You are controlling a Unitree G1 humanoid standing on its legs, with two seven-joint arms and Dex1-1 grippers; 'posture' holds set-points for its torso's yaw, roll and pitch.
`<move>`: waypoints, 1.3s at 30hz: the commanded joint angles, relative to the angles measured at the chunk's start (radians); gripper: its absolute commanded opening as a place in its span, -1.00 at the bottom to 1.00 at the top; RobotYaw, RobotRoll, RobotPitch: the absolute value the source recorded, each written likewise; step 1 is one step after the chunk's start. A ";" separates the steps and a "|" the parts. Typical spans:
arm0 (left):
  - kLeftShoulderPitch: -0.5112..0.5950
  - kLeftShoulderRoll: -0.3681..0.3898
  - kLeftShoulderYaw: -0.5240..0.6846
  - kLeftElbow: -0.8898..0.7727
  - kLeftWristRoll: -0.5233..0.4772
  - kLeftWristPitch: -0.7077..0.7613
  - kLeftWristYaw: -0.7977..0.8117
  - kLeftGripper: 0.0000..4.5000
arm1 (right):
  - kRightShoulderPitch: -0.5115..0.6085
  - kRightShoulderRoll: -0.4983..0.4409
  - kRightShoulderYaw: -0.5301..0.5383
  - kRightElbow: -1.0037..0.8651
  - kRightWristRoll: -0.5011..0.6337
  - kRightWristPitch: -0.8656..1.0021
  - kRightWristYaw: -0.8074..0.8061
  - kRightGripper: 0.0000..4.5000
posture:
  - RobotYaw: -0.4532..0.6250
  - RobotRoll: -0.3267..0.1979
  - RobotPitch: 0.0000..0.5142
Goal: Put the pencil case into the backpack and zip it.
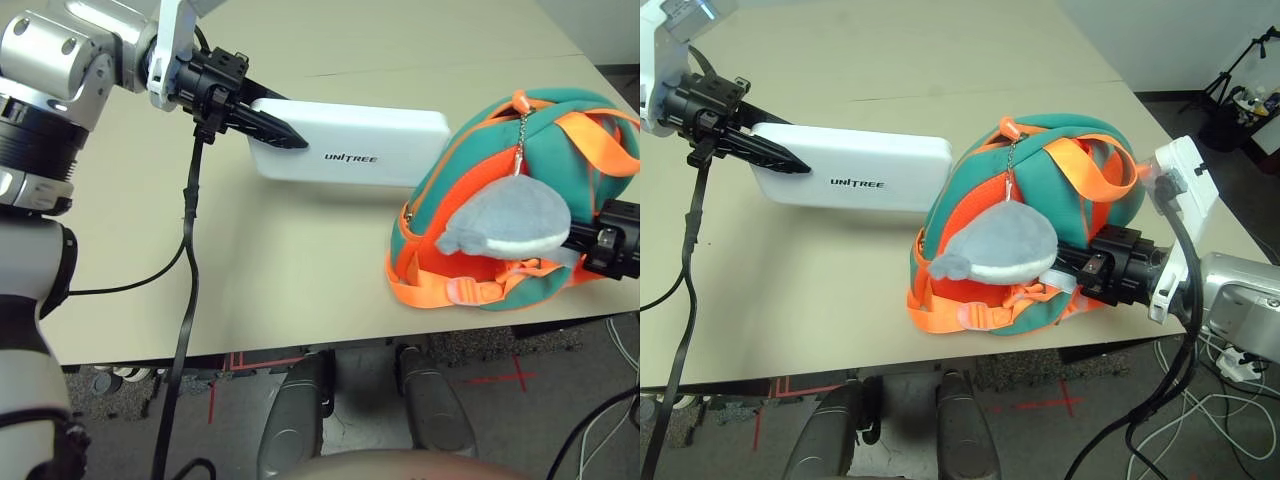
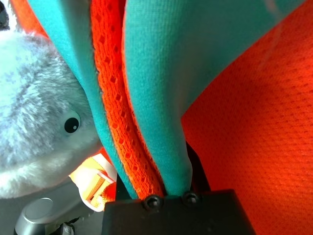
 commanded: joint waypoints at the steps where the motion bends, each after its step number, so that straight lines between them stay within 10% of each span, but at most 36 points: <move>1: 0.007 0.007 0.054 -0.010 -0.010 0.003 -0.012 -0.35 | -0.007 0.016 0.043 0.011 -0.042 0.010 0.013 -0.95 | -0.24 0.25 -0.26; 24: 0.096 0.041 0.192 -0.093 -0.015 0.068 -0.012 -0.35 | -0.072 0.092 0.140 0.087 -0.232 0.018 0.127 -0.95 | -0.14 0.25 -0.27; 39: -0.056 -0.100 0.037 0.087 0.015 0.128 -0.012 -0.35 | -0.111 0.135 0.152 0.091 -0.282 0.038 0.142 -0.95 | -0.16 0.25 -0.27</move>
